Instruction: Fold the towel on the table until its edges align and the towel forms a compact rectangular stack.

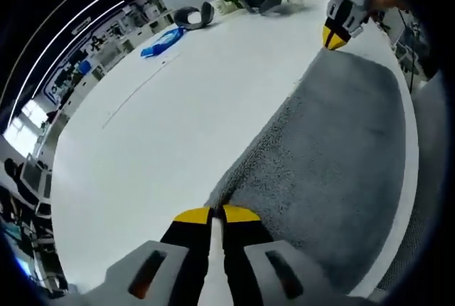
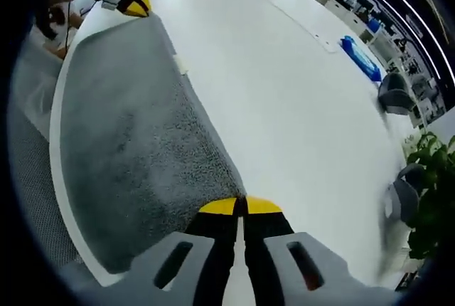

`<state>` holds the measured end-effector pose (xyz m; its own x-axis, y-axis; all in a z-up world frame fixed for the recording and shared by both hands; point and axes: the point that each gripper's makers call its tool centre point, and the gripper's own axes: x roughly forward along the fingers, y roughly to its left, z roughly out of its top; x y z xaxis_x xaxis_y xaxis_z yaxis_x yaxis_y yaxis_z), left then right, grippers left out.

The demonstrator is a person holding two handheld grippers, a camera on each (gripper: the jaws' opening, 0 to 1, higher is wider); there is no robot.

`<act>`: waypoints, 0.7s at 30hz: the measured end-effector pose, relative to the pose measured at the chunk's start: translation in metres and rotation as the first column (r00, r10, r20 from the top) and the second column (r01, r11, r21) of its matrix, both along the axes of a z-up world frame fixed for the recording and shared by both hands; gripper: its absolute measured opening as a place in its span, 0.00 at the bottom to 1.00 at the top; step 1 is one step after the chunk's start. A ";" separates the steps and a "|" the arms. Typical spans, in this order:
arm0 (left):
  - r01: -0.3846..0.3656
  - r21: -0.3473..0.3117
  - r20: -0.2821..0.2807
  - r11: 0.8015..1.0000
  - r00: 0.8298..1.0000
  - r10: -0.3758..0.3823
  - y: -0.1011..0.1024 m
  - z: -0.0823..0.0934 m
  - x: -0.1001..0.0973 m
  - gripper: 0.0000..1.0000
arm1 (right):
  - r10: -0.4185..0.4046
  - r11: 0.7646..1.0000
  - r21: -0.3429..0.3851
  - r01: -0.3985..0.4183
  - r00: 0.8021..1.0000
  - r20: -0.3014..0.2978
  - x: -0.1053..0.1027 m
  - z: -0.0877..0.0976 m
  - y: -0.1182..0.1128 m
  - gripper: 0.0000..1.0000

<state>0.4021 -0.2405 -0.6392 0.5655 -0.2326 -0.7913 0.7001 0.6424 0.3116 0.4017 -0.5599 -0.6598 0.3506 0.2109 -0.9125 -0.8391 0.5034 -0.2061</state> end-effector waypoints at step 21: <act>0.411 -0.204 -0.064 0.888 0.900 -0.431 -0.187 0.025 -0.115 0.11 | -0.007 1.000 0.004 0.007 1.000 0.006 -0.001 0.001 0.000 0.00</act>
<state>0.2869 -0.4270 -0.6141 0.2988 -0.5751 -0.7616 0.9394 0.3177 0.1286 0.4004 -0.5596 -0.6591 0.3573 0.2122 -0.9096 -0.8344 0.5102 -0.2087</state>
